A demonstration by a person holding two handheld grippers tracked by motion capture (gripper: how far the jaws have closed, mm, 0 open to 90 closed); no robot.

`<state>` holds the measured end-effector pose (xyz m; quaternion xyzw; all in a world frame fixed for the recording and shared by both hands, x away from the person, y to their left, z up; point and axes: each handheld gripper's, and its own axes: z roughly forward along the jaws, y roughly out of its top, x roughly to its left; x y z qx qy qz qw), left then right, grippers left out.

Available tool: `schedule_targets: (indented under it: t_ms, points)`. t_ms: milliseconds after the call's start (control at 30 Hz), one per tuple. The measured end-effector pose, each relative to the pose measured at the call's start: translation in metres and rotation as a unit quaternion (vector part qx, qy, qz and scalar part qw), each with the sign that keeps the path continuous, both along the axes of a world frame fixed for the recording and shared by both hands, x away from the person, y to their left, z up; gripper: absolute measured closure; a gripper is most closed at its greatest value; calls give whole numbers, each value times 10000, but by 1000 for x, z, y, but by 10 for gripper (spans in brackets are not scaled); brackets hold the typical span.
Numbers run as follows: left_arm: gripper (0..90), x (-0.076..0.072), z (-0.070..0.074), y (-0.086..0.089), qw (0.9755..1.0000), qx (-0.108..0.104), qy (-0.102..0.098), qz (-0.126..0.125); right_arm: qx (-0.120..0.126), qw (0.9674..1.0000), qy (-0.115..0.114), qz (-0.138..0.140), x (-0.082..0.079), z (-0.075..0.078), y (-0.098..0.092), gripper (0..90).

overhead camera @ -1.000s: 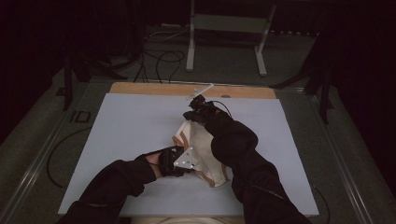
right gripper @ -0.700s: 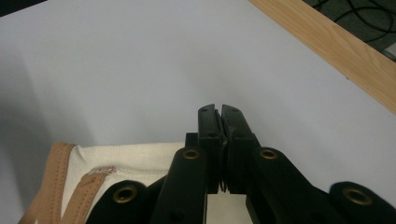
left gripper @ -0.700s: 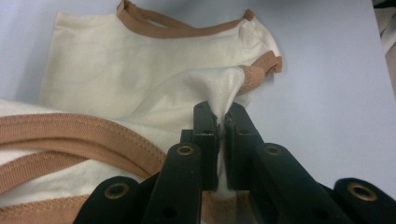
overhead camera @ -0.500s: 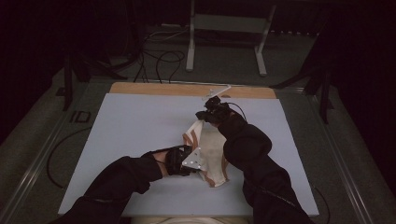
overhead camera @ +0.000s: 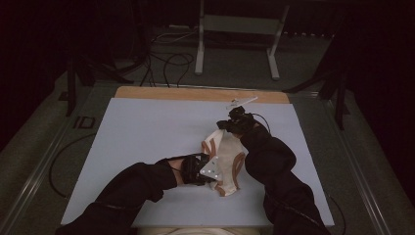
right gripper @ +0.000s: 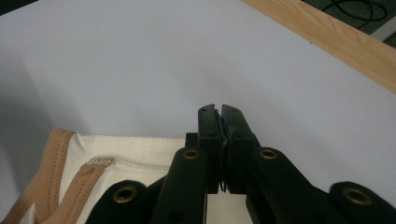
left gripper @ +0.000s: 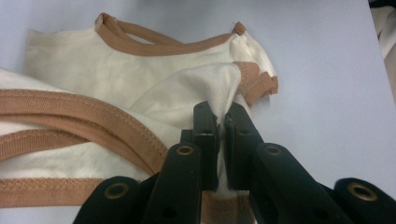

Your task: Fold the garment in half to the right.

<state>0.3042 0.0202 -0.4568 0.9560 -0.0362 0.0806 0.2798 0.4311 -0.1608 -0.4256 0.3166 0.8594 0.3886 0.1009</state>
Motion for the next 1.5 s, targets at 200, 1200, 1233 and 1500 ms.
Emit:
schedule_targets:
  t_ms: [200, 1200, 1233, 1500]
  points:
    - [853, 2, -1, -6, 10000, 16, 22, -23, 49, 10000, 12, -55, 0, -6, -9, 881]
    - [850, 11, -11, -38, 9994, 189, 291, 1, 139, 9993, 76, -337, 8, -42, -40, 880]
    - [850, 11, -11, -39, 9993, 189, 313, 7, 141, 9993, 88, -342, 8, -43, -41, 880]
    - [842, 16, -15, -46, 9989, 76, 447, 104, 185, 9989, 135, -398, 10, -49, -49, 880]
